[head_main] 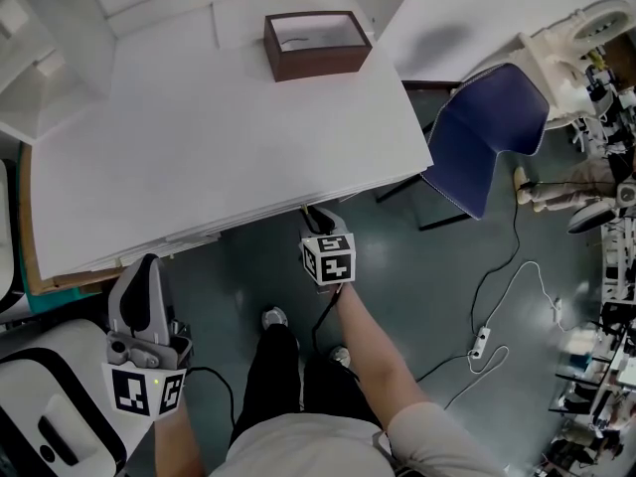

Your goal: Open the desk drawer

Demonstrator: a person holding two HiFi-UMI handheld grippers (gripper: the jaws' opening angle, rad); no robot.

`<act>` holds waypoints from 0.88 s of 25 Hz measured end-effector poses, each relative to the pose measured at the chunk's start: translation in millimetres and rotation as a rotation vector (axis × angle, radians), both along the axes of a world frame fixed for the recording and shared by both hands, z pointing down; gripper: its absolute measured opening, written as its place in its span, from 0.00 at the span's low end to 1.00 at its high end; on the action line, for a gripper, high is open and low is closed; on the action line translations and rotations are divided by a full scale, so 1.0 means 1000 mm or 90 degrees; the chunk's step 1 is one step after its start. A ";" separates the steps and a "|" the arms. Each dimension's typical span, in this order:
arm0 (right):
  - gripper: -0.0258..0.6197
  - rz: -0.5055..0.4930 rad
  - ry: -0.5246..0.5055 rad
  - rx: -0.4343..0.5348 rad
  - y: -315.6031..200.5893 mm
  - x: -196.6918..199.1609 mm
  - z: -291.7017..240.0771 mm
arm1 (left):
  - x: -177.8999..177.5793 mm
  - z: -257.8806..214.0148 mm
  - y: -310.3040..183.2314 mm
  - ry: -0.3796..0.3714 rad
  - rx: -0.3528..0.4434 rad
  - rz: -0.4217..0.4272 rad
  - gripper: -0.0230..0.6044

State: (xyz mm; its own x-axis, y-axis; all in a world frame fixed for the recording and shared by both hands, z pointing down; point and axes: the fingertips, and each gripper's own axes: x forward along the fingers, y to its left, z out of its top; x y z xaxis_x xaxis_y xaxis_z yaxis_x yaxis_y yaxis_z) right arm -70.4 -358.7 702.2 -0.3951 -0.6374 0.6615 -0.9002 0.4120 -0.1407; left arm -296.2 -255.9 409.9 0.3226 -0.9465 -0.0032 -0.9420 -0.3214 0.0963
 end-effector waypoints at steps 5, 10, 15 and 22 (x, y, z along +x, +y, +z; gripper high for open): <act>0.16 -0.009 0.002 -0.009 0.005 0.001 0.000 | 0.005 -0.001 0.001 0.004 0.002 0.007 0.04; 0.16 -0.010 0.000 -0.009 0.014 0.003 0.000 | 0.009 -0.002 0.003 0.007 0.004 0.009 0.04; 0.16 -0.009 -0.003 -0.012 0.023 0.007 0.001 | 0.012 -0.001 0.007 0.006 0.004 0.007 0.04; 0.16 -0.012 -0.007 -0.016 0.040 0.012 0.000 | 0.017 -0.005 0.016 0.006 0.009 0.001 0.04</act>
